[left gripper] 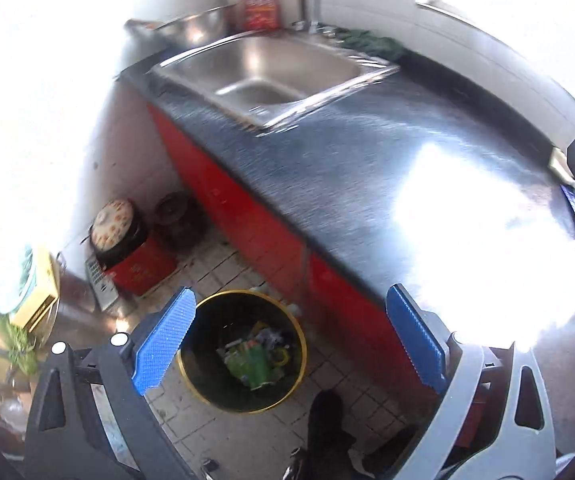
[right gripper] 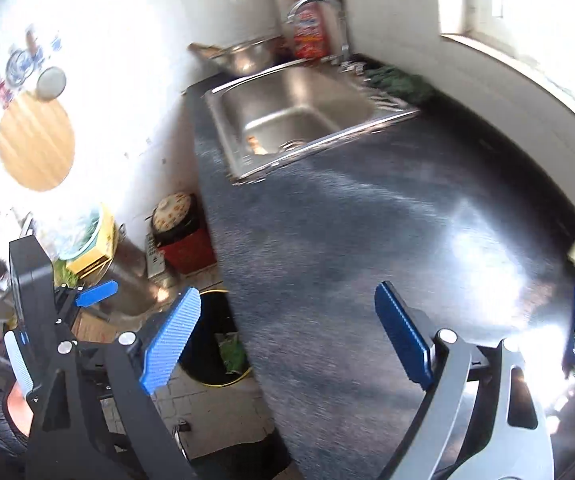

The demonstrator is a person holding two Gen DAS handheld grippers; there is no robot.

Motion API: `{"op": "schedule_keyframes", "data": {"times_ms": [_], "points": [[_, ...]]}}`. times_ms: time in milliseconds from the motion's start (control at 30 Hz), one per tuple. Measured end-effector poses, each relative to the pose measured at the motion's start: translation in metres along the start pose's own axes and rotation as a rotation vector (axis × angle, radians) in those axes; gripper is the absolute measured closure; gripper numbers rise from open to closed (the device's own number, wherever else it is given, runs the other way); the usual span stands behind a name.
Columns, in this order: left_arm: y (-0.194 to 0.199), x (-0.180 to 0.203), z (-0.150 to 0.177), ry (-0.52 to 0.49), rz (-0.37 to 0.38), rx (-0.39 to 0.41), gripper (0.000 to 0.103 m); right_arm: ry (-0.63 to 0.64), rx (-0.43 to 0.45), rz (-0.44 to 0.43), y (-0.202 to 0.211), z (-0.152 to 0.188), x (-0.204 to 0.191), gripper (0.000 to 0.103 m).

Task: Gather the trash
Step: 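Return both open tools to the toothpaste tube, cup and lid on the counter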

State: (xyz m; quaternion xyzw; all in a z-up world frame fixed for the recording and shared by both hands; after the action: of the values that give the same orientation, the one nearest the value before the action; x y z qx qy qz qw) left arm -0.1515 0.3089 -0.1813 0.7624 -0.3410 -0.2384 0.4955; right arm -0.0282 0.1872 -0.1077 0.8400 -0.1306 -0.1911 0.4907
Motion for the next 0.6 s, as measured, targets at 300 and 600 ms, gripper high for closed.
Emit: {"op": "schedule_keyframes", "data": {"times_ms": [300, 600], "points": [[0.036, 0.226, -0.038, -0.399, 0.236, 0.073, 0.01, -0.386, 0.172, 0.292, 0.133, 0.094, 0.192, 0.017], [0.066, 0.357, -0.007, -0.645, 0.319, 0.083, 0.01, -0.6, 0.21, 0.432, 0.204, 0.208, 0.265, 0.016]]}}
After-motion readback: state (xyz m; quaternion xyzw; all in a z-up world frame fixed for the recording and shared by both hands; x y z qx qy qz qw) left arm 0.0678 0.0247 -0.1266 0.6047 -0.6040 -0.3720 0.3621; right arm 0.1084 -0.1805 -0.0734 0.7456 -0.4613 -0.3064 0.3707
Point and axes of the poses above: each gripper's, at about its wrist camera, not at the fingertips, and y roughly against the way its jaws point, x to its right, z to its underside, the point moved 6 cm from there along -y, roughly the way its jaws point, and after that the axes turned 10 degrees about -x, right-handed, at the moved point
